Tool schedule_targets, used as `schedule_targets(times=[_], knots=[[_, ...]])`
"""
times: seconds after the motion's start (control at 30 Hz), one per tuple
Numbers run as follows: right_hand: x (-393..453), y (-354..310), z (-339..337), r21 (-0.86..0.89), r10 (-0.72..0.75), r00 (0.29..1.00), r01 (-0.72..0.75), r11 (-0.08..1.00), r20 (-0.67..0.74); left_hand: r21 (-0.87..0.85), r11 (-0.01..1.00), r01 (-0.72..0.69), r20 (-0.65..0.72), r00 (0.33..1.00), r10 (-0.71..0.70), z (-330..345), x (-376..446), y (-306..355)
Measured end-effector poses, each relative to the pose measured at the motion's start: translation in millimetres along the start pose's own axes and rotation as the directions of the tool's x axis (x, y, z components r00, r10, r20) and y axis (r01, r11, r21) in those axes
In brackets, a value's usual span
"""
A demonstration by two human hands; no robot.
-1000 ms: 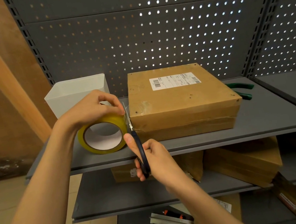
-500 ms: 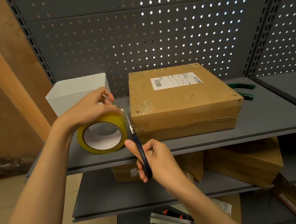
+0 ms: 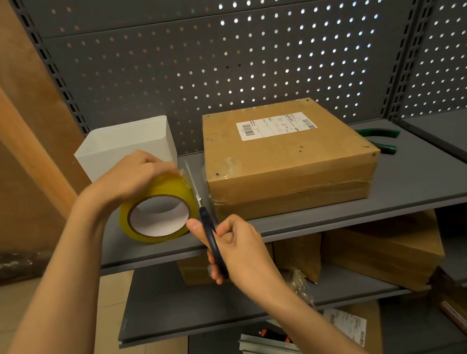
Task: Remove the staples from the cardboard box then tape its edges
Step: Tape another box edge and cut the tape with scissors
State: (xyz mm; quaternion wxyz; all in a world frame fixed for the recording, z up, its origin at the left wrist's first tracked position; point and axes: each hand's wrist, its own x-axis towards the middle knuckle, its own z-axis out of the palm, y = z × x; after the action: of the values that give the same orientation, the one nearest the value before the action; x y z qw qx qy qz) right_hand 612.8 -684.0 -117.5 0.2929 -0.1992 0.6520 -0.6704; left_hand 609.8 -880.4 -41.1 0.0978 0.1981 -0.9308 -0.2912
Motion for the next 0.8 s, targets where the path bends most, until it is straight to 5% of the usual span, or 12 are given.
schedule_targets(times=[0.27, 0.53, 0.8], knots=[[-9.7, -30.1, -2.1, -0.193, -0.286, 0.944, 0.254, 0.948, -0.162, 0.037, 0.988, -0.15, -0.154, 0.976, 0.154, -26.8, -21.8, -2.5], [-15.8, -60.4, -47.9, -0.375, -0.447, 0.86, 0.342, 0.862, -0.245, 0.052, 0.943, -0.329, -0.331, 0.885, 0.327, -13.2, -33.2, 33.3], [-24.9, -80.2, -165.2, -0.701, -0.649, 0.602, 0.197, 0.685, -0.465, 0.076, 0.902, -0.426, -0.472, 0.781, 0.409, 6.8, -36.7, 79.6]])
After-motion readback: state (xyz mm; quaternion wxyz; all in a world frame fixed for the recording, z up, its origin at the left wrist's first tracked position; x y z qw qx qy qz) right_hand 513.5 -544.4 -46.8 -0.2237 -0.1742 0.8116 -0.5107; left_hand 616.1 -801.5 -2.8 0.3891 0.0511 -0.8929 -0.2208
